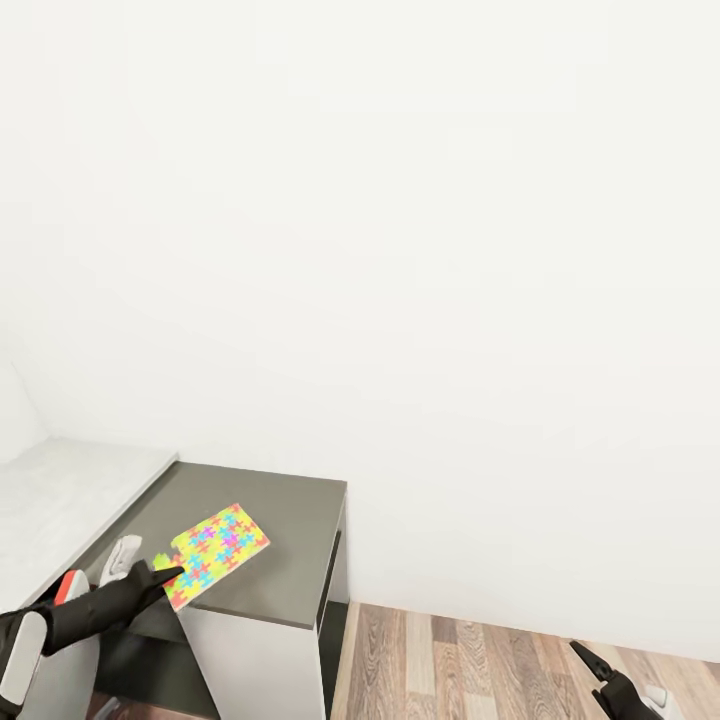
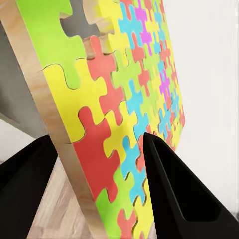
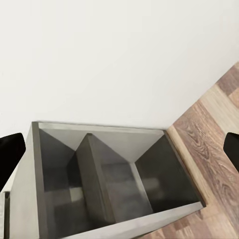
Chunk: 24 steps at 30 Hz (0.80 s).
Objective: Put all the toys in the child's room - the three board games (two on the bed and one on the table), the two jigsaw puzzles on the table, and the tennis ball on the table - inside the toy box on the table in the child's room.
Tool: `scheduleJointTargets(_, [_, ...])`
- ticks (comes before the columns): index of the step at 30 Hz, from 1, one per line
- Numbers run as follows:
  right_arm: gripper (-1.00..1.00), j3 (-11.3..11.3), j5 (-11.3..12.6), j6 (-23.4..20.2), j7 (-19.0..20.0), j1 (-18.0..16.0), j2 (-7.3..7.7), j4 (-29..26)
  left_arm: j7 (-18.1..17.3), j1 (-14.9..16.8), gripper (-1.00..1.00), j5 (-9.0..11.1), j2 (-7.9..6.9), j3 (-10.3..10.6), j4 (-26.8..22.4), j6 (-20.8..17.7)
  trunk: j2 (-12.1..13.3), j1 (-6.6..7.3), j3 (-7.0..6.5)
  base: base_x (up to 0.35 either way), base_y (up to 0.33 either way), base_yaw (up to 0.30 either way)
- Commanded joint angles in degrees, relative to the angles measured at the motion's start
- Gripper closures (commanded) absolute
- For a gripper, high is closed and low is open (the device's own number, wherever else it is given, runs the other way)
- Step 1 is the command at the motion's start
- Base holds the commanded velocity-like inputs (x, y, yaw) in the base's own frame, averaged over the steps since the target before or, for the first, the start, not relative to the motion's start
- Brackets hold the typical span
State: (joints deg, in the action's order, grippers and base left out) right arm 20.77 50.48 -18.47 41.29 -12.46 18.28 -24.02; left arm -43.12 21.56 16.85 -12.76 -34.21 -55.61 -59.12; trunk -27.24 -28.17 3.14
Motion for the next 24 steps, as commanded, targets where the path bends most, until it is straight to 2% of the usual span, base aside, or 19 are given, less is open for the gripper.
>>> scheduleJointTargets(1, [-1.0,0.15,0.41,-0.51,0.11,-0.04,0.03,0.03,-2.82,0.06,1.0,-0.54,-0.94,-0.08,-0.1,-0.41,0.31,0.19,-0.06,0.0,0.0,0.0])
scheduleJointTargets(3, [-1.0,0.15,0.41,-0.51,0.11,-0.04,0.07,0.03,-5.82,0.06,1.0,-0.64,-2.03,-0.01,-0.18,-0.59,1.11,0.63,-0.42,0.0,0.0,0.0])
scheduleJointTargets(4, [-1.0,0.15,0.41,-0.51,0.11,-0.03,0.12,0.03,-10.9,0.06,1.0,-0.88,-3.85,0.09,-0.23,-0.74,1.51,0.85,-0.6,0.0,0.0,0.0])
scheduleJointTargets(5, [-1.0,0.15,0.41,-0.53,0.11,-0.03,0.11,0.03,-14.02,0.05,1.0,-1.0,-5.05,0.19,-0.25,-0.8,1.91,1.07,-0.78,0.0,0.0,0.0])
scheduleJointTargets(8, [-1.0,0.15,0.48,-0.62,0.11,-0.03,0.06,0.03,-20.25,-0.01,1.0,-1.15,-8.14,0.8,-0.28,-0.88,3.12,1.73,-1.32,0.0,0.0,0.0])
scheduleJointTargets(11, [-1.0,0.19,0.49,-0.67,0.11,-0.02,0.02,0.03,-22.45,-0.02,1.0,-1.16,-9.58,1.04,-0.28,-0.88,4.32,2.39,-1.86,0.0,0.0,0.0])
scheduleJointTargets(14, [-1.0,0.26,0.56,-0.71,0.2,-0.02,0.04,0.03,-23.36,-0.02,1.0,-1.14,-10.18,1.06,-0.28,-0.88,4.32,2.39,-1.86,0.0,0.0,0.0])
scheduleJointTargets(20, [-1.0,0.21,0.55,-1.12,1.27,-0.02,0.75,0.03,-23.69,-0.03,1.0,-1.12,-10.42,1.09,-0.29,-0.88,4.32,2.39,-1.86,0.0,0.0,0.0])
scheduleJointTargets(24, [-1.0,0.21,0.47,-1.17,4.69,0.1,0.81,0.03,-23.75,-0.04,1.0,-1.12,-10.44,1.12,-0.29,-0.88,4.32,2.39,-1.86,0.0,0.0,0.0])
